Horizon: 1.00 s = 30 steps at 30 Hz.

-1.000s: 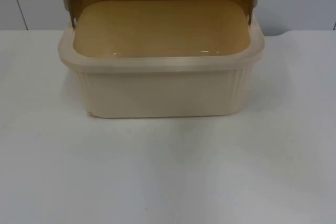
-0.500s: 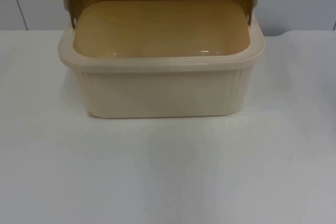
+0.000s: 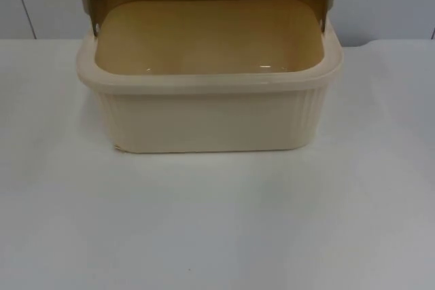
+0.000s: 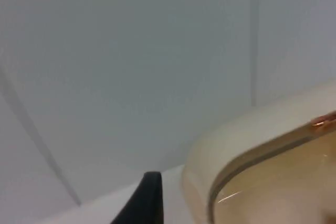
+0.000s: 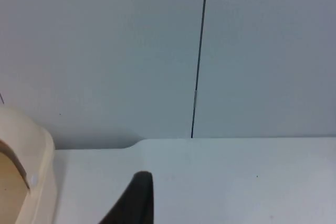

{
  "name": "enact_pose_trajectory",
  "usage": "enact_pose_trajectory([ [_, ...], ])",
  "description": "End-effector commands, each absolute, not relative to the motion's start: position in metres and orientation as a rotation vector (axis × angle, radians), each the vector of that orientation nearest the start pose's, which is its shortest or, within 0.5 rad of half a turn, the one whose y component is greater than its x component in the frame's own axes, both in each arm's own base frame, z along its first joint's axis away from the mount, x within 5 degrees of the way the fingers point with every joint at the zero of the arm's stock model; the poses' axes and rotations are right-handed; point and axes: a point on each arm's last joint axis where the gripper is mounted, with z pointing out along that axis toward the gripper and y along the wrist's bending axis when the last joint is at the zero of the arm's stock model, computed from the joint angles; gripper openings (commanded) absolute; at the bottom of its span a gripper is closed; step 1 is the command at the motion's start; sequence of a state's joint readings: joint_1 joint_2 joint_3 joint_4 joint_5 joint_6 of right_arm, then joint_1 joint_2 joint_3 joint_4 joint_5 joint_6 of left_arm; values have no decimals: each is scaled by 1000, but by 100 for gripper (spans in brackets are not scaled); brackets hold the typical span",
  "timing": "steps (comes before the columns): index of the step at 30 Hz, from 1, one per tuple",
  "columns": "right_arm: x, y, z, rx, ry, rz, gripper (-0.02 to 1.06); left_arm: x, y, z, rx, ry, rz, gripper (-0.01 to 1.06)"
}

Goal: Open the box lid with the left hand, place the block into the box with the right hand, then close the box lid with the left hand.

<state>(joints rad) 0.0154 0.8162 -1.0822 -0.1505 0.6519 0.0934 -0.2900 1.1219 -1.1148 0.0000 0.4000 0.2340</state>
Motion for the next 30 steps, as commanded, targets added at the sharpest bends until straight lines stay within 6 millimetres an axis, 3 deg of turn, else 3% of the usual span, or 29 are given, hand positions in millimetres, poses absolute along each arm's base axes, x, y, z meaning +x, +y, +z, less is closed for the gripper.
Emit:
enact_pose_trajectory([
  [1,149,-7,435,19,1860,-101,104,249,-86,406,638,1827,5,105],
  [5,149,-6,435,21,1861,-96,104,291,-122,395,1006,1734,237,105],
  [6,149,-6,435,21,1861,-96,104,291,-122,395,1006,1734,237,105],
  [8,149,-6,435,22,1863,-92,104,319,-144,384,1280,1583,492,105],
  [10,149,-5,435,27,1866,-75,104,341,-159,376,1408,1458,645,105],
  [18,149,-4,433,36,1883,-53,104,387,-189,355,1456,1265,695,97],
  [21,149,-4,433,36,1886,-53,104,401,-196,343,1440,1285,654,79],
  [23,149,-4,433,36,1886,-53,104,404,-199,337,1428,1297,625,58],
  [24,149,-4,433,36,1886,-53,104,404,-199,337,1428,1297,625,58],
  [25,149,-4,433,35,1885,-55,104,405,-200,335,1417,1308,606,41],
  [27,149,-5,433,35,1885,-57,104,405,-200,335,1400,1319,586,19],
  [28,149,-4,433,35,1883,-57,104,405,-200,335,1393,1325,579,11],
  [29,149,-4,433,35,1883,-57,104,405,-200,335,1393,1325,579,11],
  [30,149,-4,433,35,1883,-57,104,405,-200,335,1385,1328,571,1],
])
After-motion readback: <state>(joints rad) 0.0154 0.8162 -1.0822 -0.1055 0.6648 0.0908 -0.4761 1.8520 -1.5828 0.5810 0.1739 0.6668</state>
